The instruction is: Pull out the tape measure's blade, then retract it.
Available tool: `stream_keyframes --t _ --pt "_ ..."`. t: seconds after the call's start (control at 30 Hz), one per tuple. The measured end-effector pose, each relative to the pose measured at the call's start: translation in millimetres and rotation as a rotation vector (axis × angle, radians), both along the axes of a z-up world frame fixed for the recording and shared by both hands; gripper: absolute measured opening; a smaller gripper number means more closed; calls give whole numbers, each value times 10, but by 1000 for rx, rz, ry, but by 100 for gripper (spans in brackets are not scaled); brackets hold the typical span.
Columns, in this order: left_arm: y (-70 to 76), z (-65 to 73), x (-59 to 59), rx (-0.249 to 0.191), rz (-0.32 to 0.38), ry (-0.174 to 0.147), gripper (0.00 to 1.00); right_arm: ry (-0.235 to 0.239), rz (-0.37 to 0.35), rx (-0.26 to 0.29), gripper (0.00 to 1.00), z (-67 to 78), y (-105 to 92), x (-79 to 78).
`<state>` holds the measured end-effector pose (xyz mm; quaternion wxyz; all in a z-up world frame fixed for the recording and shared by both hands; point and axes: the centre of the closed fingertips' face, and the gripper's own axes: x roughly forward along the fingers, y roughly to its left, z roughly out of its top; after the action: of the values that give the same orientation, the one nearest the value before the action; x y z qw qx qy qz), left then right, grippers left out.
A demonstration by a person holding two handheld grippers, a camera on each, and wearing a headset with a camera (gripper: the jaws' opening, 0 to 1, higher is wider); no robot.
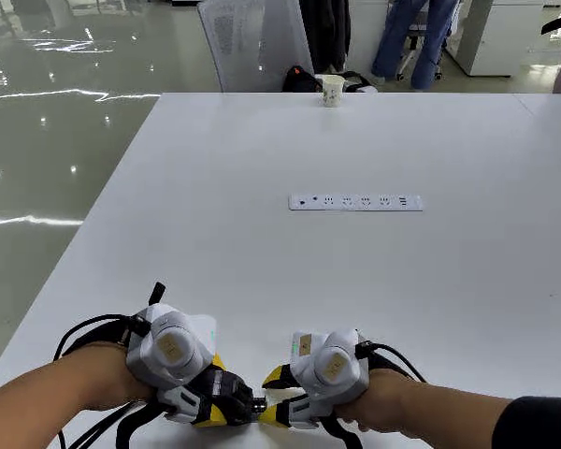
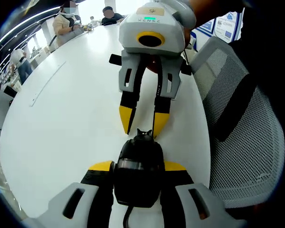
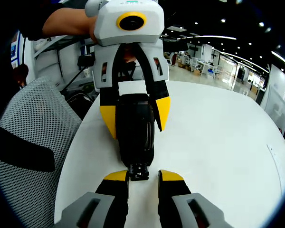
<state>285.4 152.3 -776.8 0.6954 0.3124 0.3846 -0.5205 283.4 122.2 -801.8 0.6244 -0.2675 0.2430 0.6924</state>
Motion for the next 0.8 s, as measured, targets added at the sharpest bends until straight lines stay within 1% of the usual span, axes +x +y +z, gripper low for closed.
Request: stream_keyframes --t 0.17,0.23,0.37,0.43,0.47,0.53,0.57,0.6,0.63,0.7,0.8 --pt "0 -3 -2 4 -1 2 32 9 17 1 19 -15 45 -60" --pt "-1 -2 -5 4 1 3 32 12 16 -2 13 -17 70 -74" --pt "-4 -1 -7 3 4 3 32 14 6 -9 13 -24 64 -59" --pt "-3 -1 -9 2 4 4 32 22 -11 -12 13 -24 59 -58" --pt "-2 -2 -9 1 5 5 32 22 -17 -23 13 -32 50 -57" --pt "-3 -3 -10 1 5 5 32 -5 -3 -42 13 -75 32 -59" --pt "-3 -3 -8 0 5 5 32 -13 1 -28 13 -56 46 -47" --pt "-5 -2 -11 0 5 5 32 2 -12 -30 13 -54 42 -45" --pt "-6 -1 -11 1 5 5 32 6 -14 -31 13 -56 47 -43" --pt "-6 -1 -12 3 3 5 32 -8 0 -32 13 -55 46 -44" --pt "-4 -1 -13 3 3 4 32 -12 8 -31 13 -58 46 -47"
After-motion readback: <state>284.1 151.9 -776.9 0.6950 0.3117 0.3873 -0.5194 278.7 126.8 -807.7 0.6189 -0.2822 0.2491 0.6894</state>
